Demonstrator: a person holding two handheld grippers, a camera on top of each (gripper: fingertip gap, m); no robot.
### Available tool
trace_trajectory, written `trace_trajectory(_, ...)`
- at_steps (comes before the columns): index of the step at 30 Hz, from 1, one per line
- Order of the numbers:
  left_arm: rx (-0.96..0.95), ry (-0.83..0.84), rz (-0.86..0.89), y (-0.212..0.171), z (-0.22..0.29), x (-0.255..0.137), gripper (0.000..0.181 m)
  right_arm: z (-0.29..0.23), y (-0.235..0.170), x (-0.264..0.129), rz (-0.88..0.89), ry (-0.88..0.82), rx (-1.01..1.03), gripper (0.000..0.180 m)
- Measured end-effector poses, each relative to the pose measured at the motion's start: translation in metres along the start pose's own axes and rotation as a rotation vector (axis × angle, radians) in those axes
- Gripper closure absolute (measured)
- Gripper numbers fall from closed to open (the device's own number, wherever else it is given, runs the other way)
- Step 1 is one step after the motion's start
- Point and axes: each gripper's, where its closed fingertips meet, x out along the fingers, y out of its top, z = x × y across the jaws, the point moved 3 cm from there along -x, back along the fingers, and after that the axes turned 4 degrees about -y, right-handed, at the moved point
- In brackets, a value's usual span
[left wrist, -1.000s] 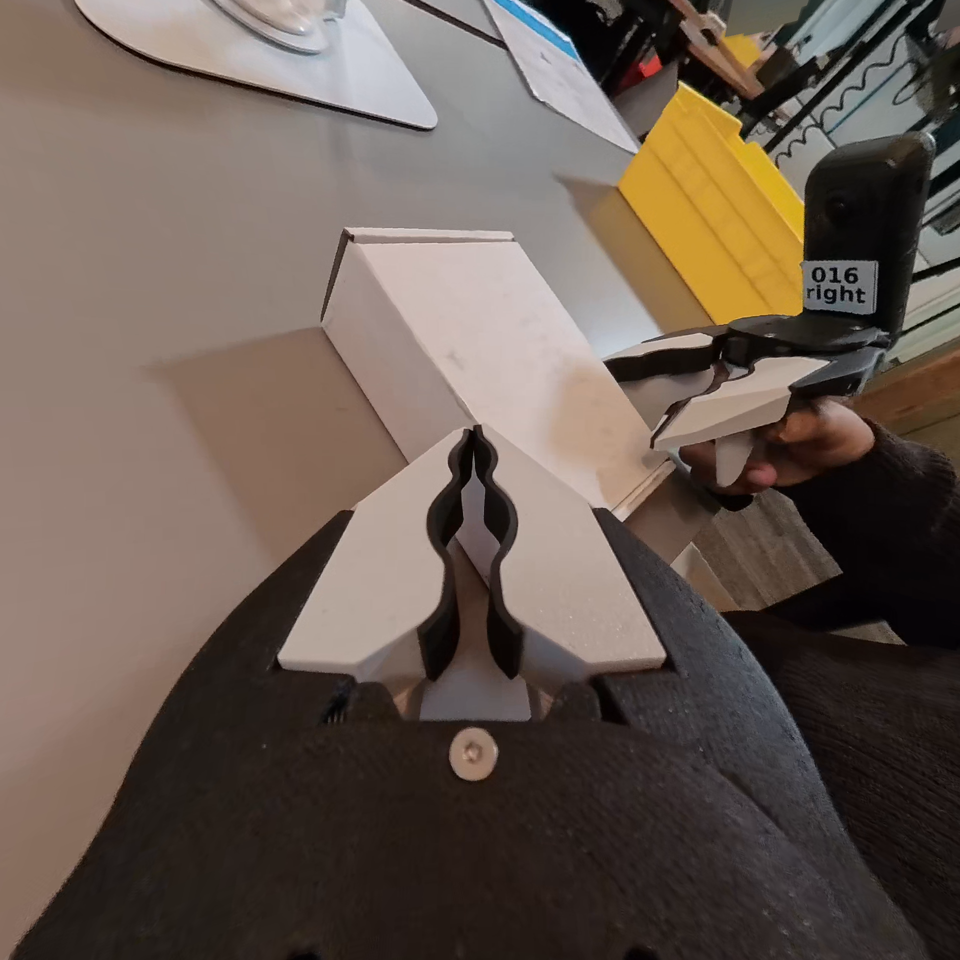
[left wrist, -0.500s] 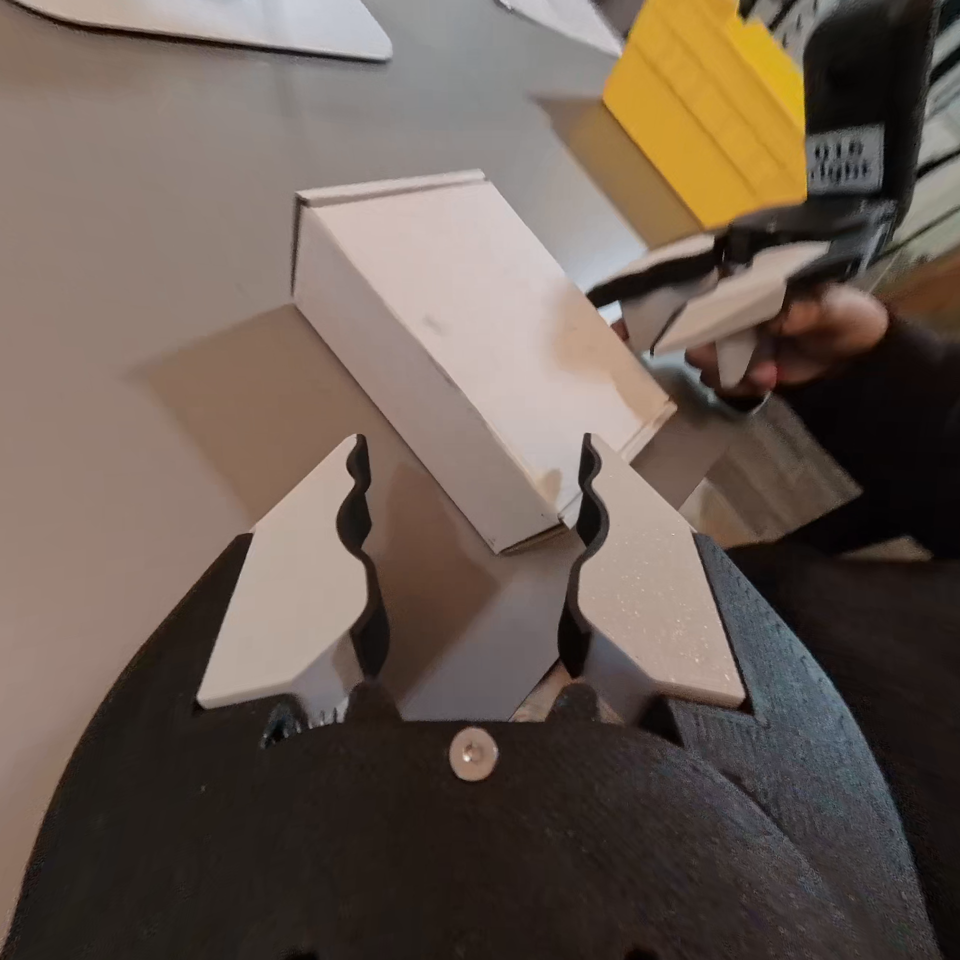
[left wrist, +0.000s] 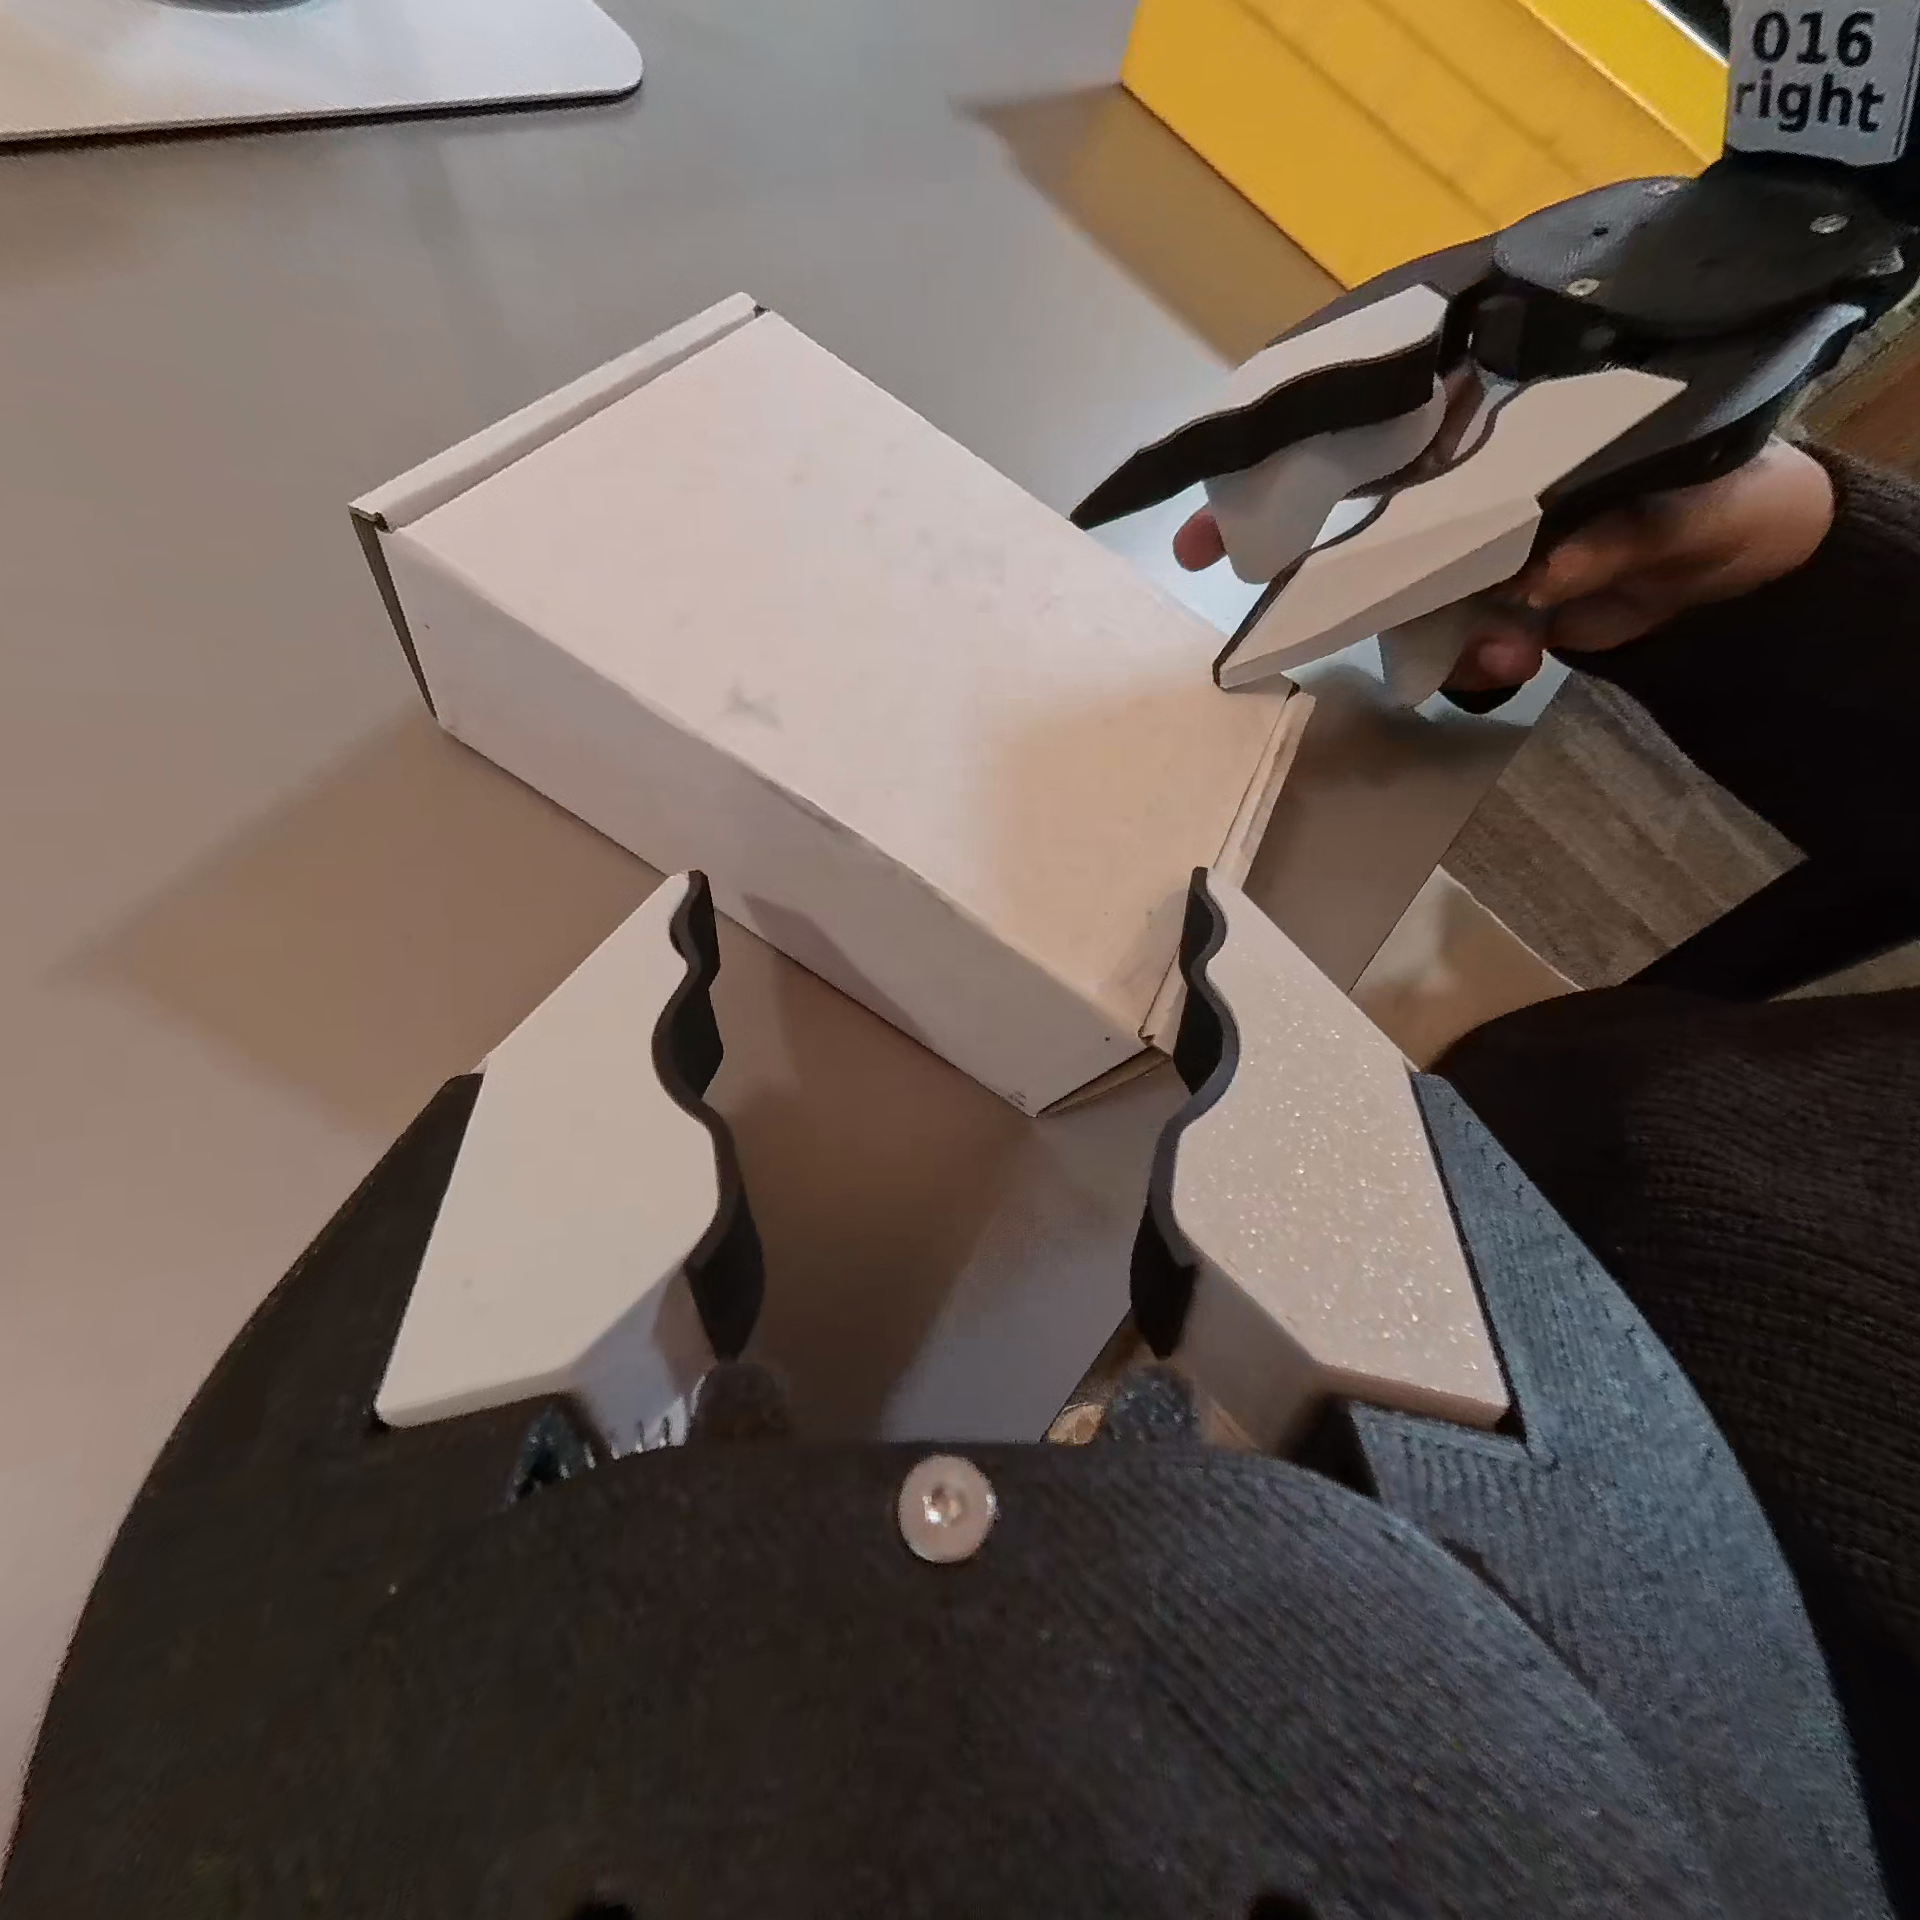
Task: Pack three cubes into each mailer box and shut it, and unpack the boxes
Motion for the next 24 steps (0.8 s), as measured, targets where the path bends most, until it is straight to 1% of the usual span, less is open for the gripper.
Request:
trace_trajectory(3,-0.022,-0.007,0.011,0.002,0.001,0.000,0.093,-0.001,0.000,0.000,0.000,-0.002,-0.002,0.108)
trace_trajectory(5,-0.054,0.001,0.020,0.002,-0.002,0.000,0.101,-0.002,0.000,0.000,0.000,0.003,0.003,0.108)
trace_trajectory(9,-0.128,-0.027,0.049,0.005,-0.003,0.001,0.104,-0.007,-0.001,0.002,-0.009,0.007,-0.009,0.107)
trace_trajectory(12,-0.160,0.028,0.060,0.005,-0.012,-0.001,0.108,-0.009,-0.001,0.002,-0.005,-0.007,-0.032,0.107)
trace_trajectory(15,-0.170,0.090,0.064,0.006,-0.021,-0.004,0.101,-0.009,-0.001,0.002,-0.004,-0.006,-0.025,0.106)
trace_trajectory(17,-0.201,0.110,0.072,0.006,-0.025,-0.006,0.094,-0.008,-0.001,0.002,-0.004,-0.002,-0.011,0.105)
trace_trajectory(19,-0.226,0.152,0.075,0.006,-0.032,-0.008,0.095,-0.007,-0.002,0.003,-0.003,0.001,0.004,0.103)
trace_trajectory(21,-0.189,0.257,0.051,0.005,-0.042,-0.012,0.076,-0.006,-0.003,0.004,-0.004,0.014,0.031,0.102)
trace_trajectory(24,-0.117,0.315,0.039,0.010,-0.039,-0.014,0.079,-0.005,-0.005,0.005,-0.008,0.051,0.083,0.102)
